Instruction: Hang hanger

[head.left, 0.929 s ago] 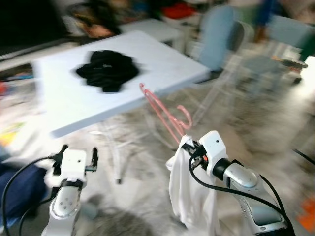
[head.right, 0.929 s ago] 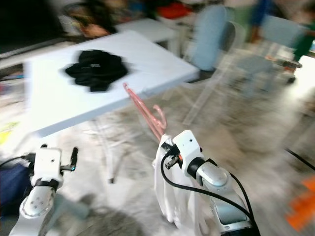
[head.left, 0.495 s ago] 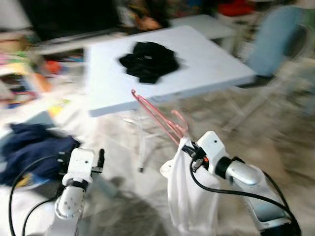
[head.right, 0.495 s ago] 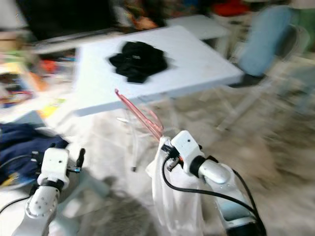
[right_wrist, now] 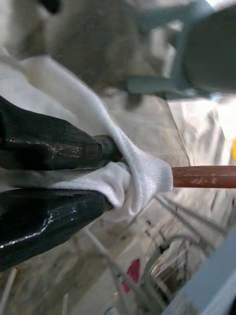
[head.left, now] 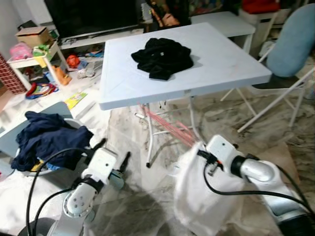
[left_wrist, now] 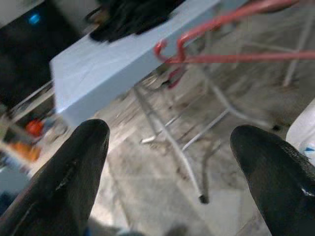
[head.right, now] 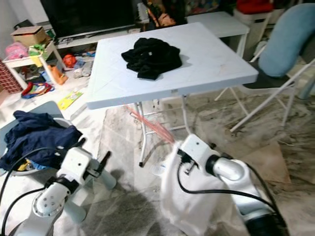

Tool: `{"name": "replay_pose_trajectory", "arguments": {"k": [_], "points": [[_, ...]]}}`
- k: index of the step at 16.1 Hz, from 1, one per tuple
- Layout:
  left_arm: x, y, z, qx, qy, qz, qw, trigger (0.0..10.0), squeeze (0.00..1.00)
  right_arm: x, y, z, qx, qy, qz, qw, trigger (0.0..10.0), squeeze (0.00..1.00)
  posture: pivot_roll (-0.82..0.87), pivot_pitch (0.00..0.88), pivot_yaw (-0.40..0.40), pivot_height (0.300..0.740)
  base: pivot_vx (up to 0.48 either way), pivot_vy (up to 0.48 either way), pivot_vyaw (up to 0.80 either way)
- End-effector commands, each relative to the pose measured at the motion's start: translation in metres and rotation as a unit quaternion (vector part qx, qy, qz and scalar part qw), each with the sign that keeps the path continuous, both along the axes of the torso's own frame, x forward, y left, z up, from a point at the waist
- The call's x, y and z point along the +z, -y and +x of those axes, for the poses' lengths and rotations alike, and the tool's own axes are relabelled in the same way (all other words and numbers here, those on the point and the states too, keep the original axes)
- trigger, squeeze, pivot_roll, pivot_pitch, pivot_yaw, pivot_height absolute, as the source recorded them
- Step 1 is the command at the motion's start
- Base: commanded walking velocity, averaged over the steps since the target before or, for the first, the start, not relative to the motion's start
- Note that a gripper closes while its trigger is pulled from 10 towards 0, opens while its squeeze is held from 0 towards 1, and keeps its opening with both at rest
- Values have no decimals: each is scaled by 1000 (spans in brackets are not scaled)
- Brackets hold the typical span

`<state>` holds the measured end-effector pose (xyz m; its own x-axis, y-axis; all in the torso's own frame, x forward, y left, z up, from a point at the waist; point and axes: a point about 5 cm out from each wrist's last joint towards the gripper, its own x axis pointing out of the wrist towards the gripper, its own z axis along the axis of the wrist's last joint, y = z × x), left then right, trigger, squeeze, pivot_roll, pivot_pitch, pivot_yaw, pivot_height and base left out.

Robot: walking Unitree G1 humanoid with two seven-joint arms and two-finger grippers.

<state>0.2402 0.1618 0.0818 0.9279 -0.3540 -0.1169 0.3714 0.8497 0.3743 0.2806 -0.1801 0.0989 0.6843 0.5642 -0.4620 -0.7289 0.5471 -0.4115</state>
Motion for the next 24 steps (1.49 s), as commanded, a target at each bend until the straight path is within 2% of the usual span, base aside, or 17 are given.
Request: {"name": "replay_pose_trajectory", "arguments": {"k": [1, 4, 6, 7, 8, 10, 13, 14, 15, 16, 18, 19, 23, 24], "points": [[10, 0, 1, -56, 5, 9, 998, 10000, 0, 6, -4, -2, 80, 7, -40, 996, 10000, 0, -177, 0, 89, 740, 0, 0, 0], [14, 3, -1, -111, -6, 17, 994, 10000, 0, 5, 8, -7, 133, -22, -73, 988, 10000, 0, -174, 0, 89, 740, 0, 0, 0], [13, 0, -3, -143, -19, 36, 989, 10000, 0, 7, 19, -7, 174, -35, -117, 977, 10000, 0, -177, 0, 96, 740, 0, 0, 0], [11, -1, -3, -149, -30, 30, 988, 10000, 188, 9, 20, -5, 182, -34, -122, 975, 10000, 0, -177, 0, 100, 740, 0, 0, 0], [10, -1, -4, -160, -39, 27, 986, 10000, 1000, 13, 20, -2, 193, -33, -118, 973, 10000, 0, -178, 0, 102, 740, 0, 0, 0], [8, 4, -8, -197, -64, 5, 978, 10000, 1000, 20, 17, 2, 210, -27, -110, 971, 10000, 0, -177, 0, 108, 740, 0, 0, 0], [8, 10, -10, -234, -74, 6, 969, 10000, 1000, 24, 14, 2, 235, -34, -107, 965, 10000, 0, -178, 0, 111, 740, 0, 0, 0], [10, 14, -8, -258, -73, 10, 963, 10000, 224, 28, 12, 2, 257, -41, -102, 960, 10000, 0, -180, 0, 112, 740, 0, 0, 0], [12, 15, -7, -269, -72, 11, 960, 10000, 224, 29, 11, 1, 267, -44, -100, 958, 10000, 0, -181, 0, 114, 740, 0, 0, 0], [13, 16, -4, -276, -70, 12, 958, 10000, 0, 32, 10, 1, 276, -48, -98, 955, 10000, 0, -181, 0, 115, 740, 0, 0, 0], [19, 19, 7, -292, -68, 9, 954, 10000, 0, 44, 10, -1, 307, -64, -92, 945, 10000, 0, -189, 0, 123, 740, 0, 0, 0], [18, 23, 8, -315, -88, 2, 945, 10000, 0, 52, 11, 2, 314, -61, -95, 943, 10000, 0, -197, 0, 132, 740, 0, 0, 0], [14, 31, 1, -360, -125, -14, 924, 10000, 0, 57, 11, 4, 324, -60, -94, 939, 10000, 0, -199, 0, 136, 740, 0, 0, 0], [14, 32, 0, -368, -133, -24, 920, 9373, 0, 58, 10, 5, 325, -59, -95, 939, 10000, 0, -202, 0, 137, 740, 0, 0, 0]]}}
